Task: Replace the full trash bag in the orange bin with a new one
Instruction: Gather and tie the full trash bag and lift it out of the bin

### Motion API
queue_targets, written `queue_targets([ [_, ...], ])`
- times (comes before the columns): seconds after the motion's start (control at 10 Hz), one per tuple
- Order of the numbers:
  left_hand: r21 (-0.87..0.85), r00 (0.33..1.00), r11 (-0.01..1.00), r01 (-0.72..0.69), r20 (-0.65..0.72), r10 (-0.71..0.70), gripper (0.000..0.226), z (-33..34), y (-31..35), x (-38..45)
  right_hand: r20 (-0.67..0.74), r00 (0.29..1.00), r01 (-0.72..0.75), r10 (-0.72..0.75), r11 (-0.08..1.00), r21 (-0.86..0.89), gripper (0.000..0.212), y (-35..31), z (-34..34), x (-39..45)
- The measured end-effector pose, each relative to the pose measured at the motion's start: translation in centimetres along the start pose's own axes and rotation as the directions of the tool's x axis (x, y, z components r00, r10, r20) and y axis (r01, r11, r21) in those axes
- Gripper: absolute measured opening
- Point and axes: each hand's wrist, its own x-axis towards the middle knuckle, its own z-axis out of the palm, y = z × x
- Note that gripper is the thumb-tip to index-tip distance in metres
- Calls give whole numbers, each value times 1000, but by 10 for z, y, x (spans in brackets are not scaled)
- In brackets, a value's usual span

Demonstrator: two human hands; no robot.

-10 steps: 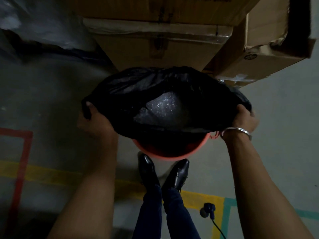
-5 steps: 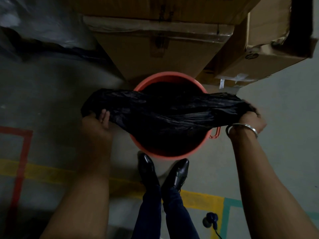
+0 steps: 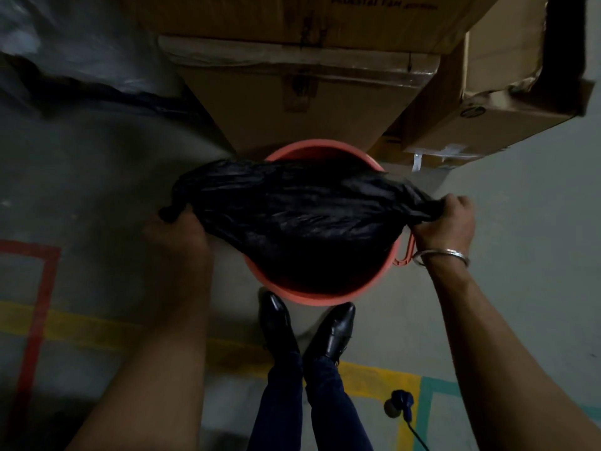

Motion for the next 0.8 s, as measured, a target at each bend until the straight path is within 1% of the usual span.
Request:
queue_targets([
  [0.1,-42,997,998,51,-52,-53,32,2,3,2,8,976,207,-218,914,-350,21,3,2,1],
  [0.2,58,997,996,70,-44,-68,34,3,11,-2,143,921,389,-363,832,-395,22,-1,6,-3],
  [0.3,26,999,999,32,0,-32,35,12,15,-7,172,915,401,-366,876,-267,24,-9,11,-9],
  [0.4,-49,989,996,80,129,-73,37,17,25,-17,246,923,363,-296,881,-302,31,-13,14,-12],
  [0.5,28,911,999,39,409,-47,23,12,23,-28,310,931,306,-191,873,-379,26,-17,14,-8],
  [0.6,147,802,987,-65,596,-36,29,6,20,-30,278,954,212,-112,907,-363,27,-22,5,-8],
  [0.7,317,907,947,-57,413,-83,11,7,27,-29,342,939,176,-25,890,-420,44,-30,-7,-7],
  [0.8,198,968,965,173,146,-204,38,14,38,-32,485,868,193,105,828,-526,47,-36,-14,-3],
])
